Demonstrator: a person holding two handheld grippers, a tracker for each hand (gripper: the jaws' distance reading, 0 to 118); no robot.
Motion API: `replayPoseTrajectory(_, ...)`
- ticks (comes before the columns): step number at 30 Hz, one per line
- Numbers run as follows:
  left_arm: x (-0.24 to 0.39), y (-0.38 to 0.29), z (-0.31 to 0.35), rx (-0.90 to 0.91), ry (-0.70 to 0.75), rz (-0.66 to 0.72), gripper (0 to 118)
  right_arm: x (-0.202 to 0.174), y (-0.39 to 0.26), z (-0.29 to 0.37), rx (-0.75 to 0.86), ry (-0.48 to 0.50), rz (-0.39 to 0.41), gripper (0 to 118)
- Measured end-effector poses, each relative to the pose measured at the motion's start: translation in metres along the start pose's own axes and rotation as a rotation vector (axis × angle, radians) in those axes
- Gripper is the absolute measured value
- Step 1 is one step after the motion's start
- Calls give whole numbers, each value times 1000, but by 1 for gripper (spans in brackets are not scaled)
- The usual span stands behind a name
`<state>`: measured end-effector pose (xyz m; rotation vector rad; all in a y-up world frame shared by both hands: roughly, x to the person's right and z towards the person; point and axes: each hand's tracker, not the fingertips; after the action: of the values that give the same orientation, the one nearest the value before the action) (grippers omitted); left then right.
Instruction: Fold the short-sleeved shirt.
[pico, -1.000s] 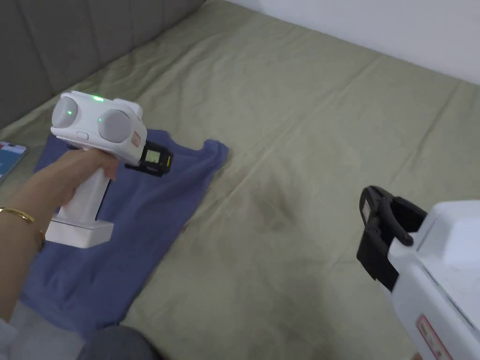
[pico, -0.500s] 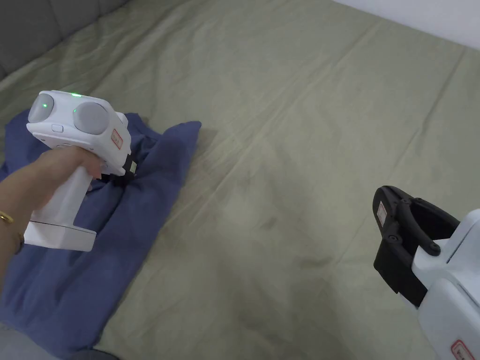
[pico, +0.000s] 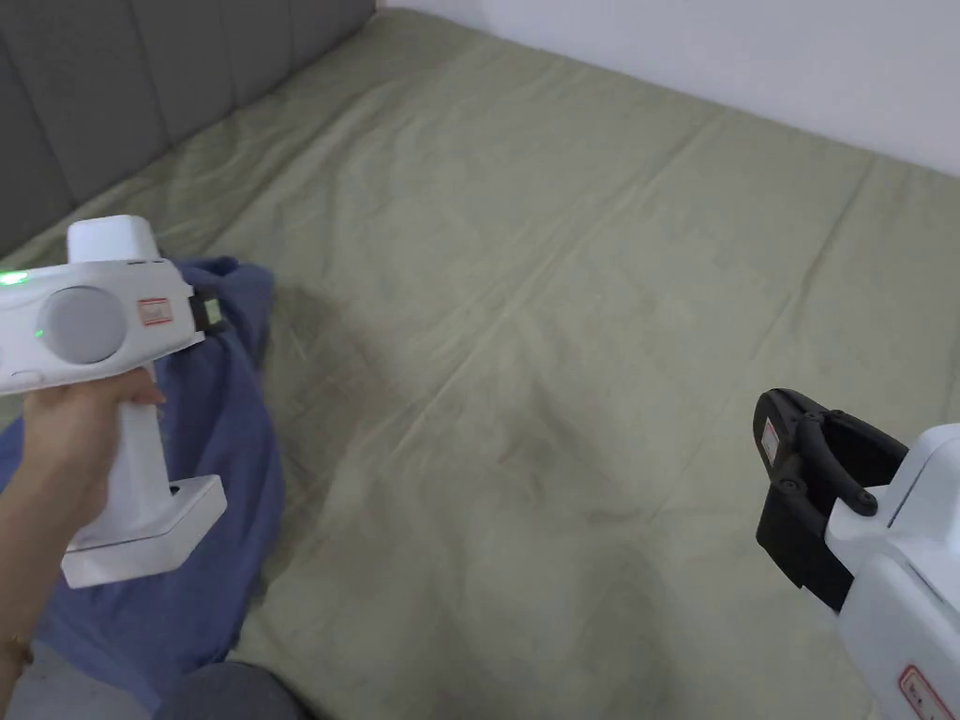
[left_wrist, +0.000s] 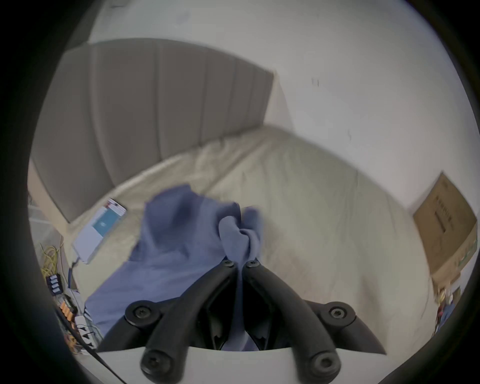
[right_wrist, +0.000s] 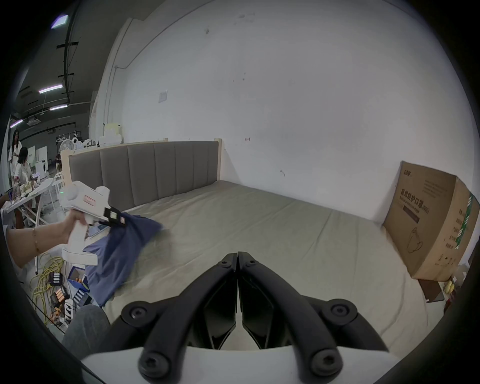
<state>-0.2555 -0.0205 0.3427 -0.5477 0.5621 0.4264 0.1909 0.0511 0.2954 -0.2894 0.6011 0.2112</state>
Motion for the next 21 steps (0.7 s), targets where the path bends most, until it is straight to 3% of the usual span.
replayPoseTrajectory(5,-6,22,80,182,58,-68,0,4,2,27,44,-24,-2,0)
replayPoseTrajectory(7,-8,33,105,256,43,-22,0,7,1,35,57,-33,-14,0)
replayPoseTrajectory(9,-2,53,134,325,-8,1,0,10,1,41,69,-46,-25,0)
replayPoseTrajectory(14,51,112,214,547,-129,-135,0,20,3,61,115,-82,-53,0)
replayPoseTrajectory(21,128,209,304,703,-362,-166,0,39,11,86,200,-164,-70,0)
